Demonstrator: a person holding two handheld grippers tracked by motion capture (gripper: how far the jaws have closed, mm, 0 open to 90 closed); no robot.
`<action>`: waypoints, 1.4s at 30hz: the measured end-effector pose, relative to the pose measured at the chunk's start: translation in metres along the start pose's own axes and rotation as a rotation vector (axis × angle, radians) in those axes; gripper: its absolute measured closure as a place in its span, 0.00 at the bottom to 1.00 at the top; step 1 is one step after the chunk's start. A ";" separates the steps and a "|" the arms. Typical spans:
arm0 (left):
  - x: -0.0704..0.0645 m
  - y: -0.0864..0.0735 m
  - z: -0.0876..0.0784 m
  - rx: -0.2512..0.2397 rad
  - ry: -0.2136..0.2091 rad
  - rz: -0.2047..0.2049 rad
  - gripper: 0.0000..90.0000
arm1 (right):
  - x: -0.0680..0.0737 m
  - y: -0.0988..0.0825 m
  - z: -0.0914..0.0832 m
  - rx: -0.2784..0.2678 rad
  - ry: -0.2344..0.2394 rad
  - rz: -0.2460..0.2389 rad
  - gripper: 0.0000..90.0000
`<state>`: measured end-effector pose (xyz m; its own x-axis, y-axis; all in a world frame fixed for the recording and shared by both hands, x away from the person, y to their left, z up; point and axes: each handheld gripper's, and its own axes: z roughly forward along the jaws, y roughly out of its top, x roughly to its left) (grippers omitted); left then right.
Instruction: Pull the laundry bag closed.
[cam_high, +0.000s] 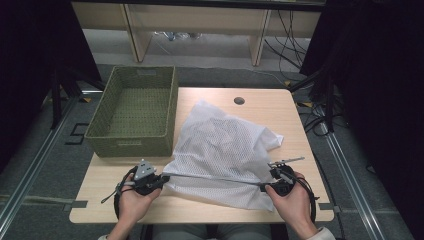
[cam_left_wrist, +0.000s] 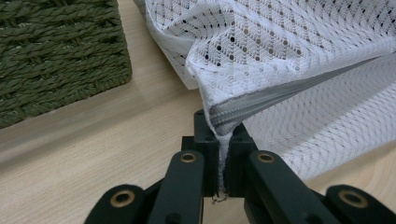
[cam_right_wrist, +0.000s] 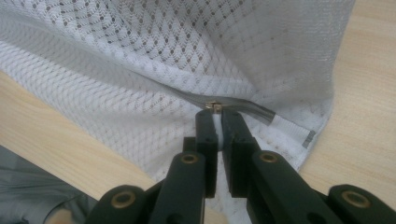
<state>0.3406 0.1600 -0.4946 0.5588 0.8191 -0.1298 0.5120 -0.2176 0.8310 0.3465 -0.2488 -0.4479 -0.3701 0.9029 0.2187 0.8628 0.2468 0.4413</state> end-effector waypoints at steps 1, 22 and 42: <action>0.000 0.000 0.000 0.000 0.001 -0.011 0.96 | 0.000 0.000 0.000 0.000 0.004 0.006 0.97; 0.010 0.001 -0.006 -0.009 0.023 -0.037 0.96 | -0.006 0.002 0.005 0.029 0.008 0.052 0.97; 0.018 0.000 -0.007 -0.008 0.029 -0.068 0.96 | -0.020 0.003 0.016 0.098 0.041 0.078 0.97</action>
<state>0.3459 0.1787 -0.4929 0.5039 0.8468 -0.1704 0.5426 -0.1568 0.8252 0.3624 -0.2603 -0.4649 -0.3130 0.9059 0.2854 0.9183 0.2118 0.3345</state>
